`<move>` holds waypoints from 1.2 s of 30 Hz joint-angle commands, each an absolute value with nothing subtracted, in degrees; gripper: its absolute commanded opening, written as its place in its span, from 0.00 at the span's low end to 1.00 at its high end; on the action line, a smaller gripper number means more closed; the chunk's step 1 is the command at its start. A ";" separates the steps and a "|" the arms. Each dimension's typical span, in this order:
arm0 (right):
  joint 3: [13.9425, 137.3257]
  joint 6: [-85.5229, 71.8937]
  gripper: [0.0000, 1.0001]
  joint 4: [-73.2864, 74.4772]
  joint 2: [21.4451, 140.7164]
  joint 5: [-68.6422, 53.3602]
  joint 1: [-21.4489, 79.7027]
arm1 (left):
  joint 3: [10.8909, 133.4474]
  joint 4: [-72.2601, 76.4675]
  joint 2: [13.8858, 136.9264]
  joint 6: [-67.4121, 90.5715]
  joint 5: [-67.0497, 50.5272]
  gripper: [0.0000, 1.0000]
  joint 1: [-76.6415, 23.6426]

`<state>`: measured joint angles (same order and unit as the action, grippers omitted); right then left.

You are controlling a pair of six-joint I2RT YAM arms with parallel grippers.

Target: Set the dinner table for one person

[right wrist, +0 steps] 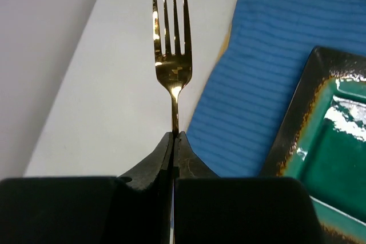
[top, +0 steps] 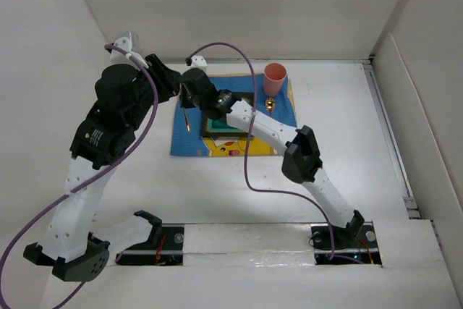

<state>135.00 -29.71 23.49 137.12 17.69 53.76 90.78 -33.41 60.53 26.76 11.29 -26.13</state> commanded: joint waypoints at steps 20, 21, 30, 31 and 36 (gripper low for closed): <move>141.50 -46.49 0.00 22.85 150.90 19.95 50.45 | 83.59 -31.29 58.45 28.04 9.84 0.37 -25.84; 141.59 -46.67 0.00 23.03 151.26 19.95 50.45 | 83.41 -31.29 58.36 28.04 9.76 0.37 -25.84; 142.21 -48.34 0.00 23.03 152.84 19.25 49.39 | 81.74 -31.73 57.22 27.60 10.72 0.37 -25.84; 142.21 -48.43 0.00 22.94 153.02 19.25 49.39 | 81.65 -31.82 57.04 27.60 10.90 0.37 -25.84; 141.51 -48.87 0.00 23.29 153.11 19.16 49.39 | 81.30 -31.73 57.13 27.25 11.34 0.37 -25.84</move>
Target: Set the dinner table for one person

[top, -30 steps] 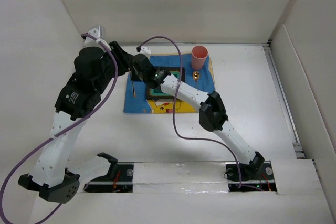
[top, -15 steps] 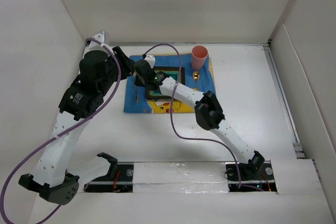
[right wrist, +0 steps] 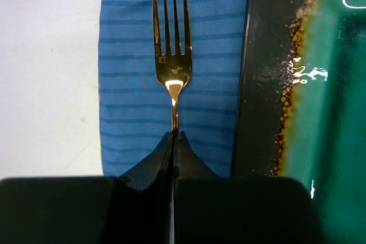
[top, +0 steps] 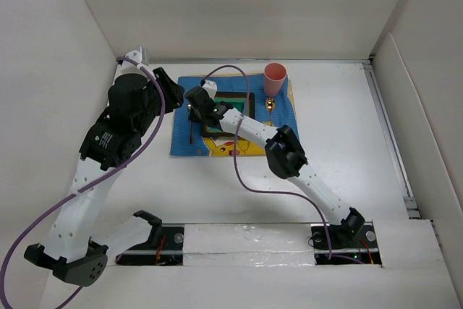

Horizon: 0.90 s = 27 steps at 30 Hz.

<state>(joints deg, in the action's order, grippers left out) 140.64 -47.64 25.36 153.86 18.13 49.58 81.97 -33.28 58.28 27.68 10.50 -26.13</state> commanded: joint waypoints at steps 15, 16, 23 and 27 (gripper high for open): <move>138.25 -46.15 0.44 18.20 144.24 13.81 49.31 | 83.23 -31.29 57.83 25.23 14.58 0.40 -25.84; 137.90 -45.01 0.48 17.50 141.62 12.41 49.31 | 84.97 -31.46 58.35 24.88 17.03 0.41 -25.84; 132.90 -38.15 0.72 17.22 125.71 5.63 47.72 | 88.77 -28.75 60.73 23.55 20.92 0.50 -25.84; 124.21 -33.58 1.00 19.68 113.93 1.32 44.48 | 90.70 -27.25 63.36 23.03 21.36 0.58 -25.84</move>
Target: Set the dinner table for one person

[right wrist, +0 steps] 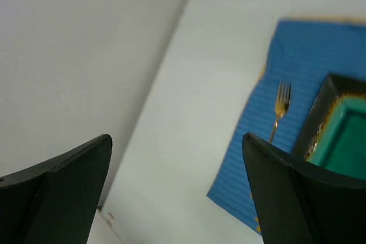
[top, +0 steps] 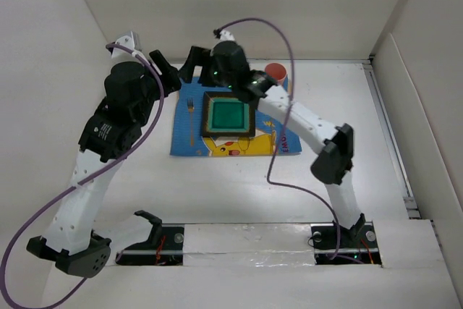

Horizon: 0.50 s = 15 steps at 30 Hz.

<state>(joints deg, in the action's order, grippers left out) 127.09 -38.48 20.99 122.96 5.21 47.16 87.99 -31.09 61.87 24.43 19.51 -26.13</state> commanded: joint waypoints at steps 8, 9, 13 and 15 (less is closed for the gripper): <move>93.12 -30.94 1.00 17.49 78.08 12.73 35.96 | 94.04 -24.96 64.51 20.48 24.34 0.65 -25.84; 90.99 -30.94 1.00 17.66 72.13 13.70 32.64 | 94.39 -25.31 64.51 20.39 24.87 0.65 -25.84; 82.81 -30.85 1.00 22.05 61.56 19.24 24.19 | 92.65 -26.28 62.58 20.30 28.20 0.65 -25.84; 79.20 -30.76 1.00 23.29 59.41 17.84 21.09 | 91.14 -25.75 61.53 20.39 28.48 0.65 -25.84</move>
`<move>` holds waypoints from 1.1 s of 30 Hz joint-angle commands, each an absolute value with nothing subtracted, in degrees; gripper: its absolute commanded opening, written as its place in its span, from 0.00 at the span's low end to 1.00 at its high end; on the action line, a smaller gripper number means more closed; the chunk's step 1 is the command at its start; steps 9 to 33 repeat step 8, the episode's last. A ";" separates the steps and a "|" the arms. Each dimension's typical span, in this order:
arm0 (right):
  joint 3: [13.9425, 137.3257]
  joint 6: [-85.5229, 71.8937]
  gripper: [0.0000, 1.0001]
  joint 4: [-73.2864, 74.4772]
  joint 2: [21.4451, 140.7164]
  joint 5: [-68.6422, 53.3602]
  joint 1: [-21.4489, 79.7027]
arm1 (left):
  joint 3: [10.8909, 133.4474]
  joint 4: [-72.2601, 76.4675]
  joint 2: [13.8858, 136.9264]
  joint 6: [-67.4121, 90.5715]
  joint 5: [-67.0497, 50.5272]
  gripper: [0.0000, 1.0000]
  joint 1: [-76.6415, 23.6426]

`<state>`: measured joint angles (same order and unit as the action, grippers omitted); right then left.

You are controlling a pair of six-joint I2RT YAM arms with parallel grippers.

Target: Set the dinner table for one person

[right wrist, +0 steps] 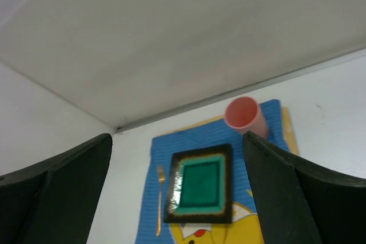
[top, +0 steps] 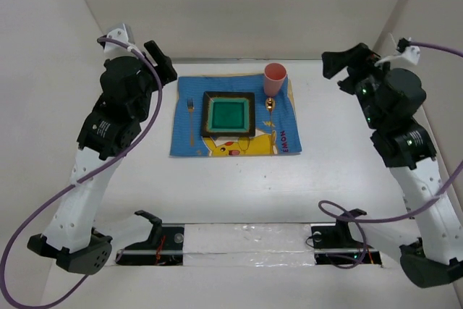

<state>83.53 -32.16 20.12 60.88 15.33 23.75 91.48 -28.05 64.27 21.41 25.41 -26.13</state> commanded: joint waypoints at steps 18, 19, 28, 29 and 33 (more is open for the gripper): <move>76.37 -31.11 1.00 23.91 59.23 11.16 16.17 | 89.74 -24.61 61.96 21.62 25.93 0.66 -26.37; 76.37 -31.11 1.00 23.91 59.23 11.16 16.17 | 89.74 -24.61 61.96 21.62 25.93 0.66 -26.37; 76.37 -31.11 1.00 23.91 59.23 11.16 16.17 | 89.74 -24.61 61.96 21.62 25.93 0.66 -26.37; 76.37 -31.11 1.00 23.91 59.23 11.16 16.17 | 89.74 -24.61 61.96 21.62 25.93 0.66 -26.37; 76.37 -31.11 1.00 23.91 59.23 11.16 16.17 | 89.74 -24.61 61.96 21.62 25.93 0.66 -26.37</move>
